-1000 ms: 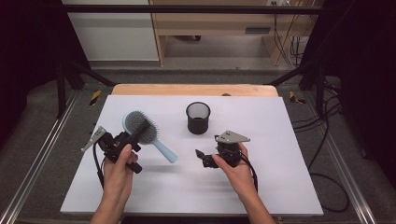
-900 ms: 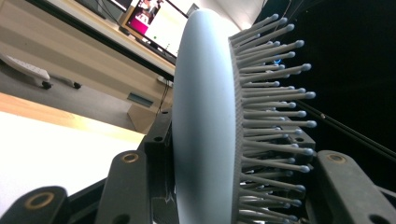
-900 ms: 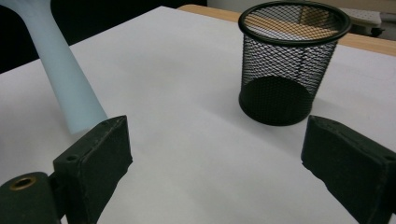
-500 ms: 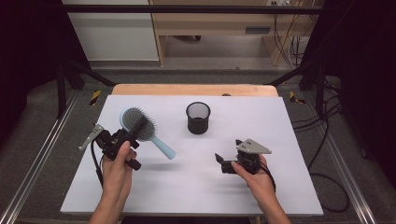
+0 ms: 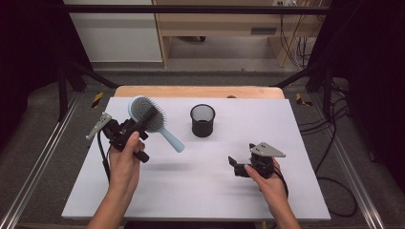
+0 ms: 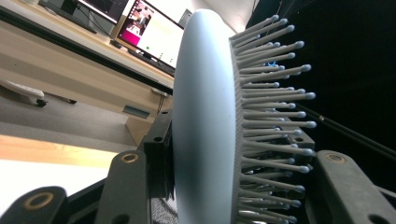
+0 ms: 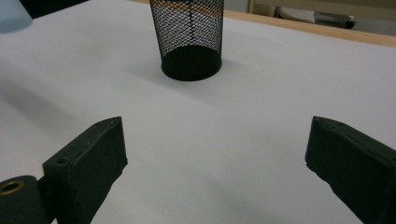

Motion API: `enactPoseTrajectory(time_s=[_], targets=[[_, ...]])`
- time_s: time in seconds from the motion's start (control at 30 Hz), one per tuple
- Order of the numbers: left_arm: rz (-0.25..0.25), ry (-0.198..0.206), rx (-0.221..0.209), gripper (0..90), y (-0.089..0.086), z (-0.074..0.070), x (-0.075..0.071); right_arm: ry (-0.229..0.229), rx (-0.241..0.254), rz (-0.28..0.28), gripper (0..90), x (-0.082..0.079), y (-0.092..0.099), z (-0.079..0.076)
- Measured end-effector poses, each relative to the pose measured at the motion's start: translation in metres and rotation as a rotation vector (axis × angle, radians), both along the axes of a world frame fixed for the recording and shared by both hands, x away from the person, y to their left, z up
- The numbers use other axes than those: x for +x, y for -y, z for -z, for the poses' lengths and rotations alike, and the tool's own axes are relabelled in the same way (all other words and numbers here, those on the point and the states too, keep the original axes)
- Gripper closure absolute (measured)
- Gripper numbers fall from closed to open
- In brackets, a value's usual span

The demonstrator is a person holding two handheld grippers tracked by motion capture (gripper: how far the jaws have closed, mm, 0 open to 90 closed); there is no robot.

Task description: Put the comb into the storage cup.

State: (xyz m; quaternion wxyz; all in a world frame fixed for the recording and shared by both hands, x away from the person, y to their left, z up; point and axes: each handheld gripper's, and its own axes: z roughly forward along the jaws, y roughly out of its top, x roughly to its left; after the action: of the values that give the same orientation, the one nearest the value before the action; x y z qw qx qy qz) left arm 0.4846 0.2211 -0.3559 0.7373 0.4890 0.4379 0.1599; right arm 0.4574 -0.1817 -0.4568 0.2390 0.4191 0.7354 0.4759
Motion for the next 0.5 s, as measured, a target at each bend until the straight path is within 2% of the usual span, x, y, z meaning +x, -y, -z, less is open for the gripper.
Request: enactPoseTrajectory(time_s=[0.13,0.3,0.43,0.5], targets=[[-0.001,0.012,0.007,50.0,0.007,-0.012,0.012,-0.017,-0.005,-0.01,5.4,-0.001,-0.002,-0.001],[-0.004,-0.006,-0.006,50.0,0.018,-0.023,0.025,-0.006,-0.005,-0.011,5.2,-0.002,-0.004,-0.002],[-0.005,0.001,0.04,49.9,0.029,-0.033,0.036,-0.004,-0.007,-0.011,5.1,-0.003,-0.002,0.0],[0.021,0.004,0.06,49.8,0.035,-0.037,0.044,-0.012,0.001,-0.011,5.0,-0.004,-0.001,-0.001]])
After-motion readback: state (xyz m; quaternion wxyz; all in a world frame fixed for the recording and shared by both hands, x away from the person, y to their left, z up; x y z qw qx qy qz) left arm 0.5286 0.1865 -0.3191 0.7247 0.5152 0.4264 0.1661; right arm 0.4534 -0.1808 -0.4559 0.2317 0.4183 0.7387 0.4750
